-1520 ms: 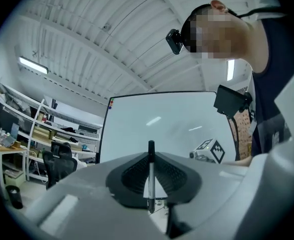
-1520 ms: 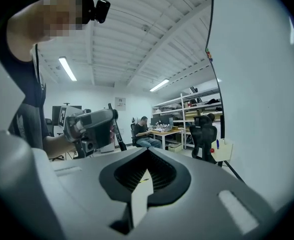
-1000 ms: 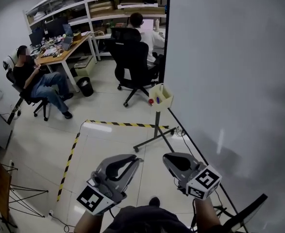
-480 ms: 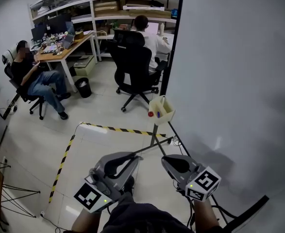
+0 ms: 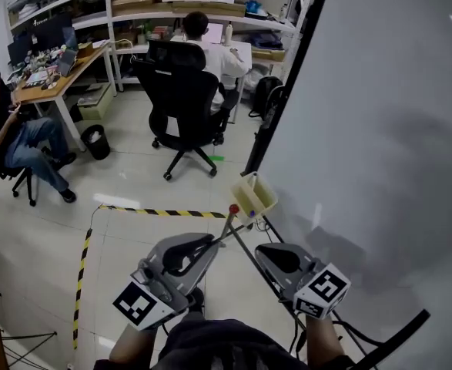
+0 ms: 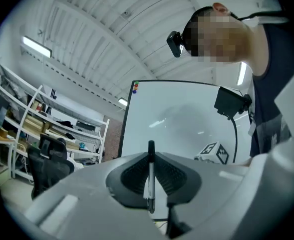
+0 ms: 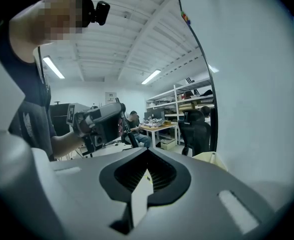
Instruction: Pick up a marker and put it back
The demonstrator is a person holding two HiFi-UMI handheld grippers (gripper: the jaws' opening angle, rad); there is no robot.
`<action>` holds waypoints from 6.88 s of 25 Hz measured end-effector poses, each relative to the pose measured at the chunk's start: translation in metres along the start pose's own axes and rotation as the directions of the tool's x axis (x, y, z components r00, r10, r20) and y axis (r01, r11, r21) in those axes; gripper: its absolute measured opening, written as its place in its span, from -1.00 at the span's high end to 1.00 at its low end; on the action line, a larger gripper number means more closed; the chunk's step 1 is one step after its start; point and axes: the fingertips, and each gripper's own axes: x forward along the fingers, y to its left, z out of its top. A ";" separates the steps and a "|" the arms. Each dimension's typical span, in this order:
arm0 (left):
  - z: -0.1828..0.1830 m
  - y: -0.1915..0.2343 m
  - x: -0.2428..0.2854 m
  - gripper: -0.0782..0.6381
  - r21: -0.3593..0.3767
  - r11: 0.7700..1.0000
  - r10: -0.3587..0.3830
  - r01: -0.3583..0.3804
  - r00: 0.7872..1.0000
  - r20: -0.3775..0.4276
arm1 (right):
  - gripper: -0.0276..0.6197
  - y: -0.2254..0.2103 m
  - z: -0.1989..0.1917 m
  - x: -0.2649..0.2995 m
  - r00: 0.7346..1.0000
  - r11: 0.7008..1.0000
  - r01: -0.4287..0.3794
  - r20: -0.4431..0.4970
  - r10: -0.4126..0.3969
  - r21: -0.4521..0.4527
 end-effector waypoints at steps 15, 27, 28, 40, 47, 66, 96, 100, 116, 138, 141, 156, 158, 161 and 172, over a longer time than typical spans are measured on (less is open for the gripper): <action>-0.010 0.103 0.062 0.70 -0.059 0.979 -0.196 0.196 0.981 0.012 | 0.91 -0.049 0.034 0.065 0.987 0.987 0.160 -0.008 -0.160 0.025; -0.088 0.135 0.123 0.70 -0.105 0.982 -0.163 0.156 0.985 -0.058 | 0.91 -0.095 0.036 0.064 0.987 0.985 0.163 0.004 -0.163 0.048; -0.095 0.138 0.127 0.69 -0.110 0.982 -0.161 0.153 0.985 -0.067 | 0.91 -0.099 0.034 0.065 0.987 0.985 0.162 -0.004 -0.162 0.052; -0.159 0.149 0.146 0.69 -0.142 0.979 -0.165 0.146 0.977 -0.137 | 0.91 -0.126 0.023 0.083 0.993 0.991 0.113 -0.030 -0.111 0.077; -0.183 0.150 0.143 0.69 -0.143 0.979 -0.165 0.142 0.973 -0.162 | 0.91 -0.128 0.014 0.090 0.994 0.991 0.101 -0.059 -0.096 0.088; -0.160 0.158 0.137 0.53 -0.147 0.982 -0.135 0.118 0.984 -0.114 | 0.91 -0.123 0.012 0.091 0.992 0.990 0.114 -0.073 -0.108 0.087; -0.026 0.096 0.043 0.76 -0.035 0.988 -0.153 0.151 0.985 -0.079 | 0.91 -0.034 0.066 0.093 0.994 0.993 0.101 0.058 -0.097 -0.055; -0.032 0.080 0.036 0.76 -0.044 0.988 -0.151 0.148 0.984 -0.097 | 0.91 -0.026 0.056 0.081 0.995 0.993 0.096 0.035 -0.094 -0.064; -0.042 -0.136 -0.009 0.76 0.039 0.992 -0.111 0.119 0.979 -0.170 | 0.91 0.074 0.003 -0.097 0.996 0.996 0.037 0.082 -0.031 -0.077; -0.024 -0.251 -0.199 0.76 0.072 0.996 0.072 -0.053 0.951 -0.302 | 0.91 0.256 -0.033 -0.103 0.982 0.986 -0.168 0.085 0.168 -0.016; -0.018 -0.261 -0.243 0.76 0.038 0.998 0.059 -0.050 0.956 -0.286 | 0.91 0.290 -0.039 -0.101 0.987 0.990 -0.138 0.077 0.139 -0.014; -0.020 -0.324 -0.335 0.76 -0.143 0.989 -0.062 0.023 0.959 -0.277 | 0.91 0.402 -0.073 -0.157 0.999 1.000 0.011 0.031 -0.011 -0.004; -0.021 -0.335 -0.334 0.76 -0.158 0.987 -0.073 0.029 0.958 -0.277 | 0.91 0.407 -0.071 -0.171 0.999 1.000 0.014 0.051 -0.013 -0.016; -0.023 -0.357 -0.329 0.76 -0.160 0.986 -0.086 0.042 0.956 -0.282 | 0.91 0.413 -0.075 -0.198 0.997 1.000 0.020 0.075 -0.018 -0.021; -0.032 -0.490 -0.287 0.76 -0.142 0.990 -0.029 -0.006 0.971 -0.238 | 0.91 0.431 -0.125 -0.346 0.995 0.999 0.035 0.090 -0.035 -0.001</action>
